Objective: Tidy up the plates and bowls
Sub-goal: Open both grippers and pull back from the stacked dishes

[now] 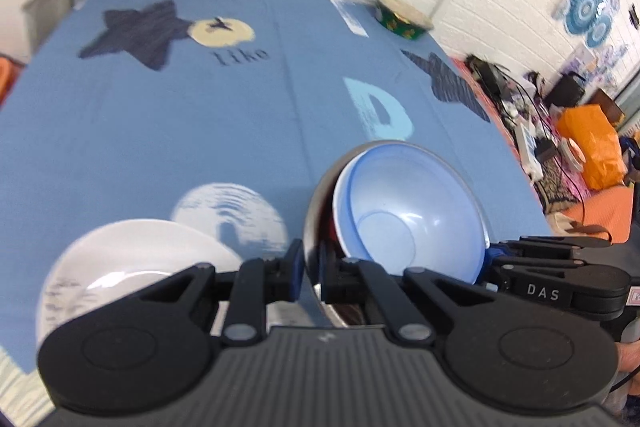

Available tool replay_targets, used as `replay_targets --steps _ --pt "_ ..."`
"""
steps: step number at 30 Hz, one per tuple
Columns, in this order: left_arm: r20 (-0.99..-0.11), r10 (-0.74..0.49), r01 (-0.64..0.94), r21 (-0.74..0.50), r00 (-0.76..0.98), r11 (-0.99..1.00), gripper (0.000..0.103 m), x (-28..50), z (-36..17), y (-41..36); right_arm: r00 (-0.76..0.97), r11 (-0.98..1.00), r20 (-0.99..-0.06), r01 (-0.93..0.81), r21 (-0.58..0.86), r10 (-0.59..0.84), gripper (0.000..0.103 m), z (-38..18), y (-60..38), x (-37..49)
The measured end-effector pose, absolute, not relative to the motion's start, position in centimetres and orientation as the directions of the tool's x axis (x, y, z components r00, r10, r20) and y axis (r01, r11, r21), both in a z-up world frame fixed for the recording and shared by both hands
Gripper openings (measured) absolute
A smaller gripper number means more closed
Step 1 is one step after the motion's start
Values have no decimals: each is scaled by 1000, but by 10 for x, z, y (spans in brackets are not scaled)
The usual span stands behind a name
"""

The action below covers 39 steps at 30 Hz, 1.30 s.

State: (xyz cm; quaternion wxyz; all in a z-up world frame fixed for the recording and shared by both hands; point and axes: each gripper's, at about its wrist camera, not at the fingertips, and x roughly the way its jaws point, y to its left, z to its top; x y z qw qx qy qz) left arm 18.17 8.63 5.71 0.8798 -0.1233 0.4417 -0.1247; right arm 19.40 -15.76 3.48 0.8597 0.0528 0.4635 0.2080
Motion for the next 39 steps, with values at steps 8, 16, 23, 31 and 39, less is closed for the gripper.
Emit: replay_targets --steps 8,16,23,31,39 --pt "-782 -166 -74 -261 601 963 0 132 65 177 420 819 -743 -489 300 522 0 53 -66 194" --pt "-830 -113 -150 -229 546 962 0 106 33 219 275 755 -791 -570 324 546 0 18 2 186" --pt "-822 -122 -117 -223 556 968 0 109 24 212 255 770 -818 -557 312 516 1 9 2 179" --pt "-802 -37 -139 -148 596 979 39 102 22 214 239 794 -833 -511 329 499 4 8 -5 179" --pt "-729 -23 -169 -188 684 968 46 98 48 226 354 807 -767 -482 341 536 9 36 -31 185"
